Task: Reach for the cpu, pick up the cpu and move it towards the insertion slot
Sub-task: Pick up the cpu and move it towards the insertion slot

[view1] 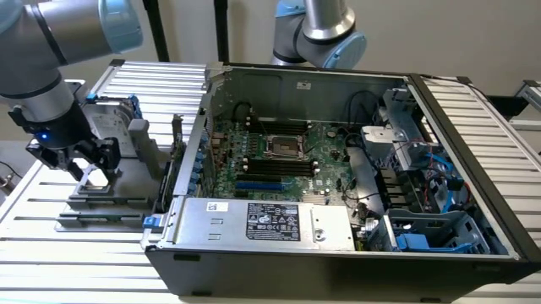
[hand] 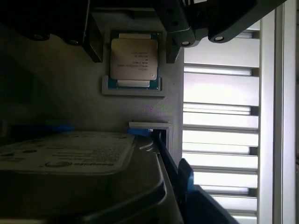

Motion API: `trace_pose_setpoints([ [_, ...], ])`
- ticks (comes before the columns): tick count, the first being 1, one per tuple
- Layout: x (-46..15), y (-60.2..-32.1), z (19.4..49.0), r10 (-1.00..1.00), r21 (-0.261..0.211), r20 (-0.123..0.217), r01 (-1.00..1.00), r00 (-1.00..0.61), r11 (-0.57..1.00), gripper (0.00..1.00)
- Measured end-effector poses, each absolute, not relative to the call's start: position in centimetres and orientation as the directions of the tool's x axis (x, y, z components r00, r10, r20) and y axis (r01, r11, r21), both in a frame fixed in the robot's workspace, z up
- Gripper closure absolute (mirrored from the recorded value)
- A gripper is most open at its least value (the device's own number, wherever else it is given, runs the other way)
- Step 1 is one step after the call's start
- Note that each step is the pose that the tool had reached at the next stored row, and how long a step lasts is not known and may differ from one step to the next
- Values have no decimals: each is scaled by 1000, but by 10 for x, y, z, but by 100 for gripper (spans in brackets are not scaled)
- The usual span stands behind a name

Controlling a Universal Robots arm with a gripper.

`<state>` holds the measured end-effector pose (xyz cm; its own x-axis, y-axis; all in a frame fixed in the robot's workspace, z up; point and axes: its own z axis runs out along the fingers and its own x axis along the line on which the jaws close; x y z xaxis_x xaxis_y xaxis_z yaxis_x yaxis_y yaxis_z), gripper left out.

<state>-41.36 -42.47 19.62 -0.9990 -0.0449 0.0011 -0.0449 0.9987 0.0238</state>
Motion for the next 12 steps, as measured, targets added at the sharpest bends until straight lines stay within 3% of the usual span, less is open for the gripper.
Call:
trace_pose_setpoints([
  [12,-413,-421,190,-45,24,1,-45,-999,999,35],
])
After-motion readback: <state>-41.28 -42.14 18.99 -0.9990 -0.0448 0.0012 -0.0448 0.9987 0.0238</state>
